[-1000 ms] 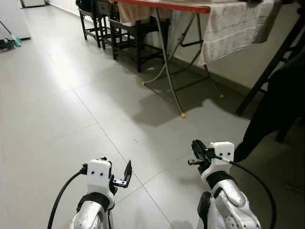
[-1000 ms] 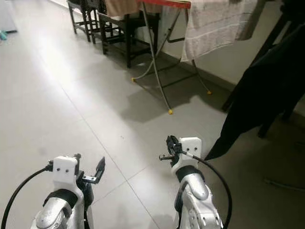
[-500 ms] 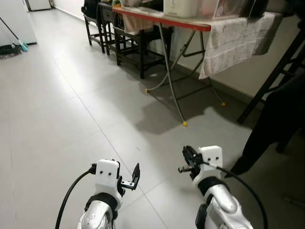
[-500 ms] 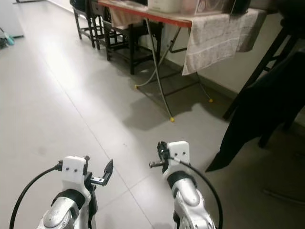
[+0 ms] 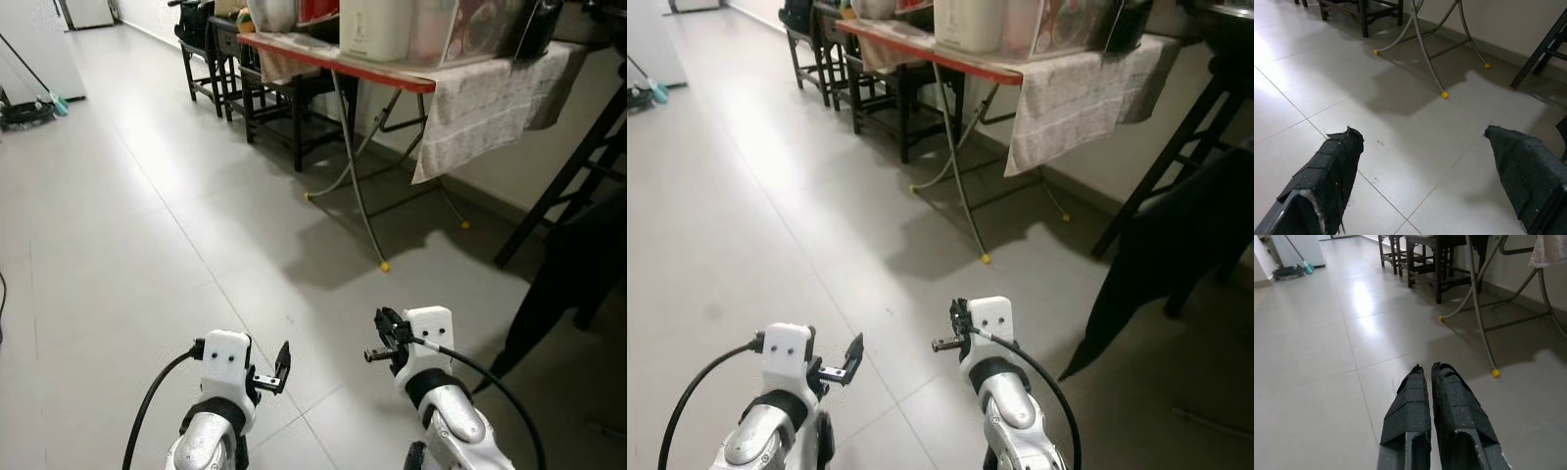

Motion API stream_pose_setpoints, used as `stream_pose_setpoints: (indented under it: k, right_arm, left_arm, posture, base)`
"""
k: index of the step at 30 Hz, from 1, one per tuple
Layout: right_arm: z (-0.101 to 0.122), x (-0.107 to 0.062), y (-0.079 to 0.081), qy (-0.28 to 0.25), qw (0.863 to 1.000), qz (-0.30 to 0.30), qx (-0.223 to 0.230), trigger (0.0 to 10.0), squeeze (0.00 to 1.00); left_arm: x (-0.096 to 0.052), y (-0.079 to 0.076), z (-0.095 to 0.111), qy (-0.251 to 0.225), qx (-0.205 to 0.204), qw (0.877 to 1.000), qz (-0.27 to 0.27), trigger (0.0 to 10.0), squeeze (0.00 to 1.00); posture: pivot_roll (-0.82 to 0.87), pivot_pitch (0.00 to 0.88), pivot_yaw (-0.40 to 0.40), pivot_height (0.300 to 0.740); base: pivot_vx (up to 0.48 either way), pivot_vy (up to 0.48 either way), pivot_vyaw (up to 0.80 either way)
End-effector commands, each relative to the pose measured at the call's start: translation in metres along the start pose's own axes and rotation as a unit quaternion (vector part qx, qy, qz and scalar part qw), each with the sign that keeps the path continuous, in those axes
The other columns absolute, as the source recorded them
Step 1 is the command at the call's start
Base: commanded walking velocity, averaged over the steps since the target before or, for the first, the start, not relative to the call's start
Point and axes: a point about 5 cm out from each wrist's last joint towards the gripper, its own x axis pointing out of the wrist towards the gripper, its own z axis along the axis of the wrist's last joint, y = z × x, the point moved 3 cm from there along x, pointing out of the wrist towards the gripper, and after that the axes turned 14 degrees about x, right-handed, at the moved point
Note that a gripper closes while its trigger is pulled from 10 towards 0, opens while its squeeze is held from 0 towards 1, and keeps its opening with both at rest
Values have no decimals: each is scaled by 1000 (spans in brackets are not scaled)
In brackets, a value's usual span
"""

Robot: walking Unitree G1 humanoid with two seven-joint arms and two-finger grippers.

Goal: Building children table

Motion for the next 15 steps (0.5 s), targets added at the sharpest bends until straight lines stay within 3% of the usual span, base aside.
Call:
stream_pose_setpoints:
  k: [1, 15]
  right_arm:
    - [-2, -2, 0, 3, 1000, -7, -4, 10000, 0]
    - [-2, 1, -2, 4, 1000, -15, -4, 10000, 0]
  left_arm:
    - [0, -2, -5, 13, 1, 1000, -5, 10000, 0]
    - [4, -2, -5, 13, 4, 1000, -7, 10000, 0]
  posture:
    - [141, 0, -9, 535]
    - [145, 0, -15, 575]
  base:
    - [0, 0, 0]
    - [0, 0, 0]
